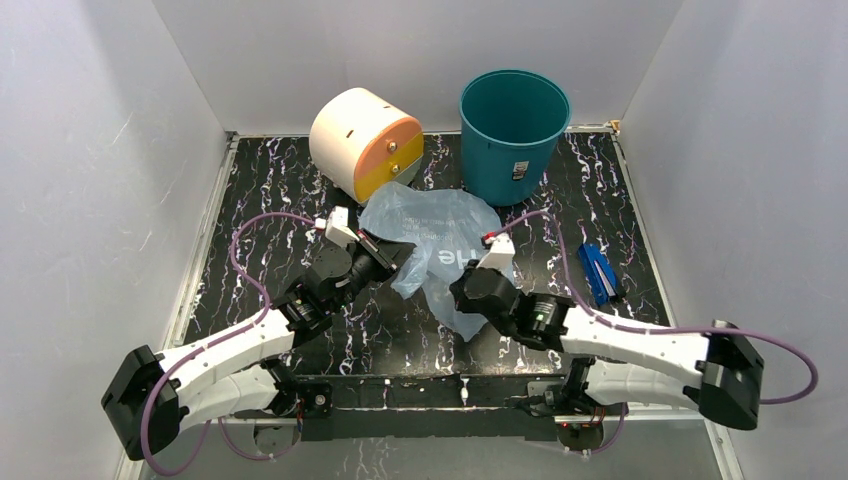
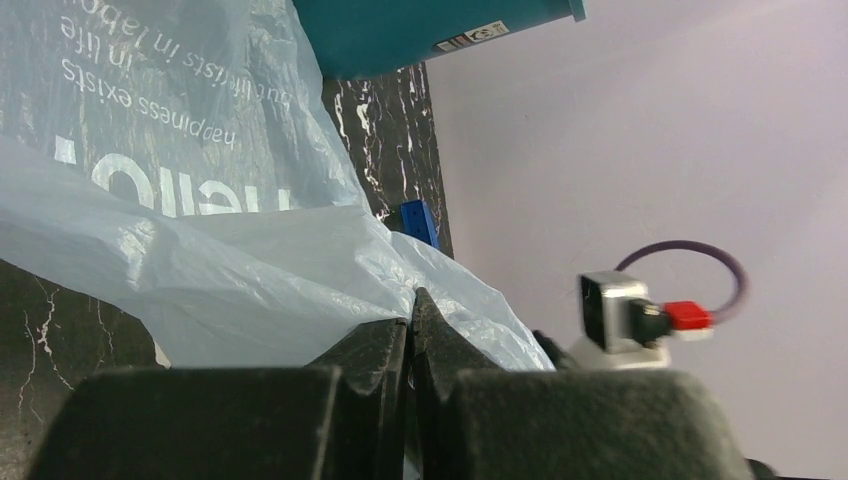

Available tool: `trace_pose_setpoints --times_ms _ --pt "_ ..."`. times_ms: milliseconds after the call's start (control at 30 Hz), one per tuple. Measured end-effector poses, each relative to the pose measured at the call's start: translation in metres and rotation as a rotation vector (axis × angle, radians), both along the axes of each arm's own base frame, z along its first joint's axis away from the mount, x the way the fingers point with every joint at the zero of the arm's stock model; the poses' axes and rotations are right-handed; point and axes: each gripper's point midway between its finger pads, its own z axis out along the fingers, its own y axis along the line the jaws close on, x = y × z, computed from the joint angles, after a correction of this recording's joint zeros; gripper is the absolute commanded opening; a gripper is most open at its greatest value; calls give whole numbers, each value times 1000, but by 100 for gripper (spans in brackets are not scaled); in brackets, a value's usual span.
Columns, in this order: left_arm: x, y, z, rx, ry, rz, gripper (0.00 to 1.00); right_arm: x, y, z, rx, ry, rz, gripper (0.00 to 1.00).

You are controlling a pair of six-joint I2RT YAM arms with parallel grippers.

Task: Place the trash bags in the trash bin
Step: Unfold the trash bag at the center of the board.

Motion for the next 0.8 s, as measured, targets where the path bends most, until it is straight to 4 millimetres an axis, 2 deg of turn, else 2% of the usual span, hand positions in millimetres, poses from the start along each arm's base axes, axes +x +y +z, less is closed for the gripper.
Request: trace_pose_setpoints --times_ms 100,300,400,533,667,733,800 --pt "0 0 0 3 -2 -1 0 0 2 35 93 -66 38 2" --pt "2 -5 -8 16 12 -13 0 -1 3 112 354 -173 138 7" --pt "2 -11 -15 22 24 -34 0 -2 6 136 452 -200 196 8" --pt "1 -19 -16 8 27 -66 0 -4 19 146 525 -180 267 14" --pt "0 -25 -14 -15 28 -86 0 -4 31 132 535 -117 297 18" --pt "0 -26 -11 -27 24 -89 0 -6 35 128 546 -95 310 24" --pt "0 -26 -10 -34 23 -88 0 -8 36 127 558 -81 320 26"
